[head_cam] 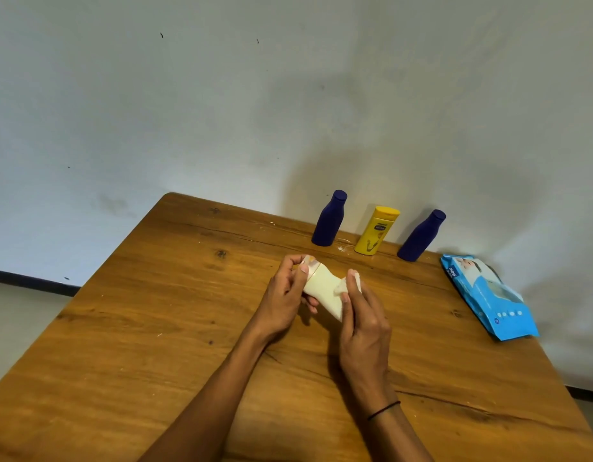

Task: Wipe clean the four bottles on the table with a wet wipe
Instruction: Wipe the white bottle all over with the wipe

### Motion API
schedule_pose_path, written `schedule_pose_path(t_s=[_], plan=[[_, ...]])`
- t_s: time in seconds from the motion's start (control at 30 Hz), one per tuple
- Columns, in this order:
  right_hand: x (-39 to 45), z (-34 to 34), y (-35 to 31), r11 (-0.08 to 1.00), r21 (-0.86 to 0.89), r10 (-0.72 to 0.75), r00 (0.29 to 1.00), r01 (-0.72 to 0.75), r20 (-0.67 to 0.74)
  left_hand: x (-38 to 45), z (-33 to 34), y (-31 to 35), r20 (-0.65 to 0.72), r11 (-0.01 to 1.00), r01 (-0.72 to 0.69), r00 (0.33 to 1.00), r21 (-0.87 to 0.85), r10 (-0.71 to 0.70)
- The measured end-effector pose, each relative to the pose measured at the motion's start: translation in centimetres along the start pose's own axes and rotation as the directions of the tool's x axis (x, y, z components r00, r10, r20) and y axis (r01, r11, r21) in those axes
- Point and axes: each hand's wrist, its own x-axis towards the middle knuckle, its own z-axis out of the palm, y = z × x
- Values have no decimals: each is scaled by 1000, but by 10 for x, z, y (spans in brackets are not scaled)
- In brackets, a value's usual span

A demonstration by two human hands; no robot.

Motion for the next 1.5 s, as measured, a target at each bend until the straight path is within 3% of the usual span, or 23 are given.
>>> schedule_pose_path(t_s=[0.1, 0.23, 0.47, 0.77, 0.9, 0.97, 1.07, 1.13, 1.33, 1.43, 1.5], plan=[[2, 0, 0, 983, -127, -125, 991, 129, 45, 0, 0, 0, -53, 1000, -5, 999, 7, 5], [-3, -3, 3, 903, -218, -346, 927, 371, 146, 2, 0, -2, -101, 1000, 20, 995, 2, -19], [-13, -12, 19, 874, -146, -438, 882, 463, 174, 4, -1, -4, -146, 997, 69, 987, 36, -63], [-4, -11, 7, 940, -204, -261, 961, 274, 90, 1, -1, 4, -71, 999, 19, 997, 46, -16], [10, -13, -5, 998, -41, -40, 998, 41, 42, -3, 0, 6, -37, 998, -4, 999, 60, 6], [21, -19, -12, 975, 136, 165, 983, -175, 81, -4, 0, 8, -26, 998, -11, 1000, 56, 12], [31, -20, -20, 722, 408, 483, 830, -558, 280, -6, 1, 11, -35, 998, -12, 999, 54, 14], [30, -18, -26, 548, 510, 557, 744, -663, 369, -6, 1, 11, -50, 997, -21, 998, 73, 25], [22, -20, -34, 60, 699, 537, 613, -713, 579, -4, -2, 9, -109, 991, -48, 992, 122, 61], [21, -17, -34, -189, 721, 546, 539, -666, 641, -6, 0, 10, -119, 983, -71, 989, 170, 92], [24, -16, -35, -290, 730, 584, 490, -619, 647, -7, 2, 11, -116, 981, -73, 989, 180, 95]])
